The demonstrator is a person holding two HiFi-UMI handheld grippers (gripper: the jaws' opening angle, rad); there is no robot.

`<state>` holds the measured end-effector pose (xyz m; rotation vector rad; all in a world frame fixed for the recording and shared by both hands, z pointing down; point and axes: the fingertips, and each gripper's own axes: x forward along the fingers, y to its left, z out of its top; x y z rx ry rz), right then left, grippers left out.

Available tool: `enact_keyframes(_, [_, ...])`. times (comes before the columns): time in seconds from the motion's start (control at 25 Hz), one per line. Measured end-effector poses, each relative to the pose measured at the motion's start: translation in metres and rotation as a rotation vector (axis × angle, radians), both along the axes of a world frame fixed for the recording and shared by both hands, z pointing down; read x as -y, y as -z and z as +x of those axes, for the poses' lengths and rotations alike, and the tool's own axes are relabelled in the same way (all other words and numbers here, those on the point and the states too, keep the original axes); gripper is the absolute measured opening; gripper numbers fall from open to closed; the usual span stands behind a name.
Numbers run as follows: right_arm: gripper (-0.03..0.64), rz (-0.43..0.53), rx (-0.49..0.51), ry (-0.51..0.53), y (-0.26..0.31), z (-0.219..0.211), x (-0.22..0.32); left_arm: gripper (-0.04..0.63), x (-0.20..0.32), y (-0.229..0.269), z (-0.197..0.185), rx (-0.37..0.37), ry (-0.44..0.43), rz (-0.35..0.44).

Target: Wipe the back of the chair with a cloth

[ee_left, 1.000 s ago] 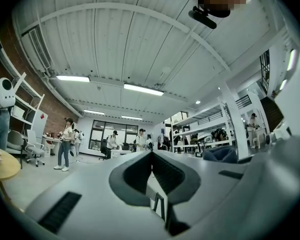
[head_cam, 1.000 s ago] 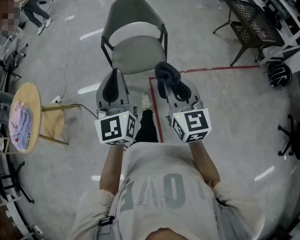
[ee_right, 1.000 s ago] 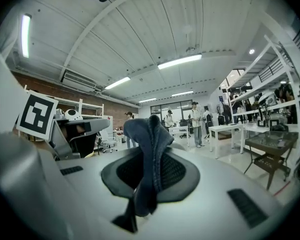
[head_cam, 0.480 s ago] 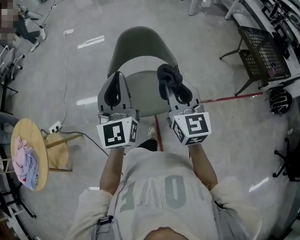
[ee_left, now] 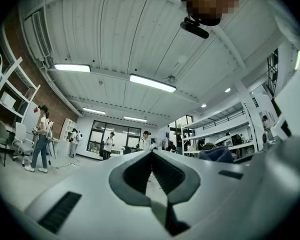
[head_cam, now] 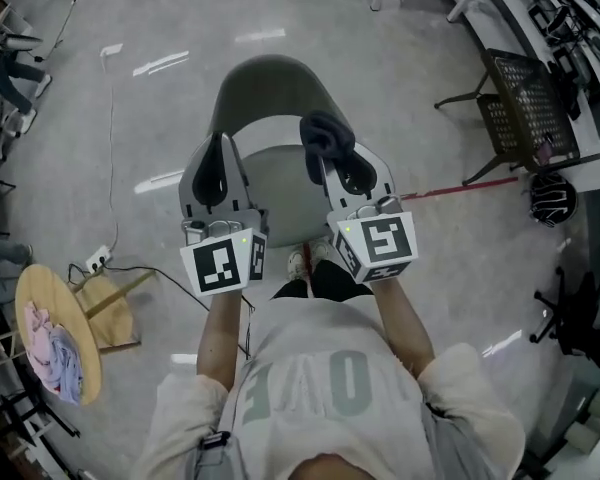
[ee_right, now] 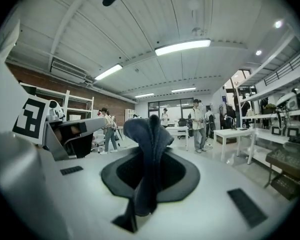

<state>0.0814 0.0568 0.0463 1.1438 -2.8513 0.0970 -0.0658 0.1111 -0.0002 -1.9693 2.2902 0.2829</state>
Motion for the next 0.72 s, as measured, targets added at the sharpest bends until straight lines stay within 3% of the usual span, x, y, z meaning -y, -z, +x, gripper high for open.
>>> enact_keyframes(0.32, [0.060, -0.014, 0.004, 0.082, -0.004, -0.021, 0.056, 0.014, 0.046, -0.006, 0.005, -0.011, 0.035, -0.026])
enact_keyframes(0.72, [0.060, -0.024, 0.031, 0.189, 0.002, -0.056, 0.104, 0.014, 0.084, 0.007, -0.020, 0.056, 0.156, -0.013])
